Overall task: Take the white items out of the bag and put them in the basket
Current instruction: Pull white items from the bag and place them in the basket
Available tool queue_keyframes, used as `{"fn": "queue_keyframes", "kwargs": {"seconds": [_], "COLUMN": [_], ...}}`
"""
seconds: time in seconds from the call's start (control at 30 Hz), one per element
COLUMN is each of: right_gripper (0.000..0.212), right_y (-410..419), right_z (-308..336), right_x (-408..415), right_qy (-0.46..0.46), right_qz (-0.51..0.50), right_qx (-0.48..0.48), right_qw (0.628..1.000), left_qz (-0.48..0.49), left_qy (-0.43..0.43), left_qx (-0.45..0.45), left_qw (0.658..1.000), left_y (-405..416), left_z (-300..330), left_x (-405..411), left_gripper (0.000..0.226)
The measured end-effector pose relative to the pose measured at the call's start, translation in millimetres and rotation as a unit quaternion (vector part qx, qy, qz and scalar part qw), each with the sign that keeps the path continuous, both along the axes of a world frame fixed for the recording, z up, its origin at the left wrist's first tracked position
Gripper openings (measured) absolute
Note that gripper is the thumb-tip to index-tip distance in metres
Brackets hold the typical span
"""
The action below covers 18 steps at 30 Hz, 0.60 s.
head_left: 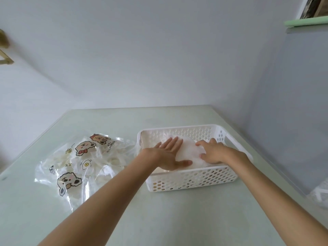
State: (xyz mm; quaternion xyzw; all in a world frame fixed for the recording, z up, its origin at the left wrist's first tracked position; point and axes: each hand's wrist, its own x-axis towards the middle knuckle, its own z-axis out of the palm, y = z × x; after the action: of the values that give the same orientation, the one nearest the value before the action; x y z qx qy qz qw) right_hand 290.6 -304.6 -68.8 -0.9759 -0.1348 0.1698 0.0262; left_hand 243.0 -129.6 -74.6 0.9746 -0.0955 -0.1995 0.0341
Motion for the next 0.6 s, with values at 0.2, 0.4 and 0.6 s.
{"fn": "queue_keyframes", "kwargs": {"seconds": [0.2,0.4,0.6], "right_gripper": [0.067,0.058,0.028], "right_y": [-5,-1,43], "right_z": [-5,25,53], "right_x": [8,-7,-101], "right_qy": [0.029,-0.001,-0.254], "right_qz": [-0.007,-0.020,0.050], "right_qx": [-0.078,-0.023,0.239], "right_qw": [0.997,1.000,0.936], "left_qz": [0.001,0.009,0.048], "left_qy": [0.005,-0.087,-0.278], "left_qx": [-0.019,-0.154,-0.302], "left_qw": [1.000,0.984,0.910], "left_y": [-1,17,93], "left_z": [-16,35,56], "left_x": [2,-29,-131], "left_gripper": [0.090,0.064,0.020]}}
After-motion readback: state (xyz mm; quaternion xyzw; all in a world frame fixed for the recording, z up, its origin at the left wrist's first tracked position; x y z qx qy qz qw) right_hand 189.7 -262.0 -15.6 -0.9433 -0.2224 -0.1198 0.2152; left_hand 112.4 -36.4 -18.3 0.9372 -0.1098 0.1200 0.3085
